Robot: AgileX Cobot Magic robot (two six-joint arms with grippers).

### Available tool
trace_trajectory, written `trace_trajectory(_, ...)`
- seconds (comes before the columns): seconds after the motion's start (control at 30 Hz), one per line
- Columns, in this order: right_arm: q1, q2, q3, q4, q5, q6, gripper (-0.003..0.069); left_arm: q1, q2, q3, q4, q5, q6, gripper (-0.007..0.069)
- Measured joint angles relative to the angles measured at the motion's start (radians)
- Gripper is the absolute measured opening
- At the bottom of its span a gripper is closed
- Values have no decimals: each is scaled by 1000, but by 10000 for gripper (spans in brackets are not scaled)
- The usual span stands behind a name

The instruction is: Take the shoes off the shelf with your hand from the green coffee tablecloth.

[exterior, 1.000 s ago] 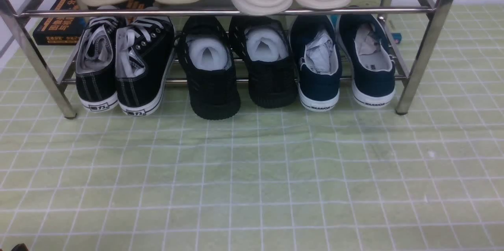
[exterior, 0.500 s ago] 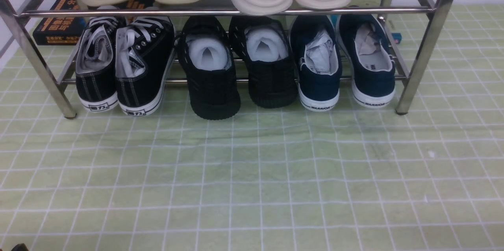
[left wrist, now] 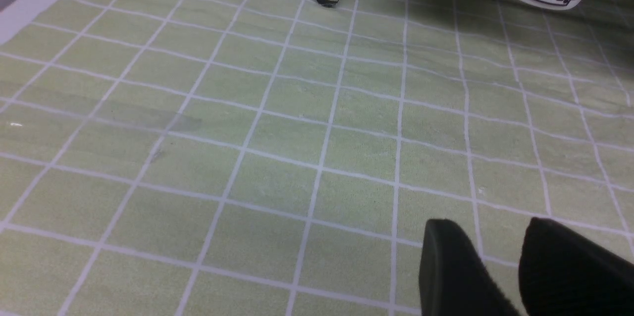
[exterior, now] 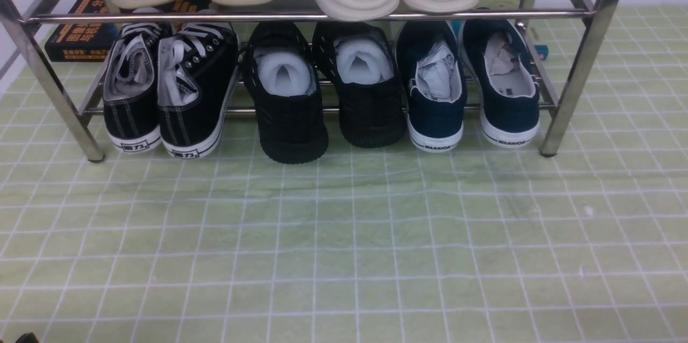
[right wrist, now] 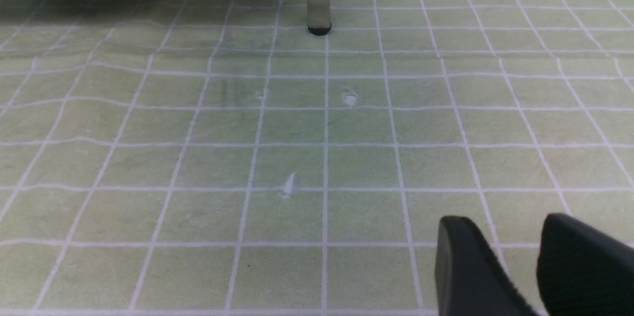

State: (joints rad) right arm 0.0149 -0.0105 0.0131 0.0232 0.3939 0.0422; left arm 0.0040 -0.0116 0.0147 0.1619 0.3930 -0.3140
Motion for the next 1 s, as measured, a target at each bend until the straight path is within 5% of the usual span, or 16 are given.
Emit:
trace_trajectory(0.43, 0, 0, 0, 13, 0, 0, 237, 0, 0, 0, 0, 0, 0, 243)
trace_trajectory(0.77, 0, 0, 3, 287, -15, 0, 237, 0, 0, 0, 0, 0, 0, 243)
trace_trajectory(1.0, 0, 0, 10, 732, -41, 71, 237, 0, 0, 0, 0, 0, 0, 243)
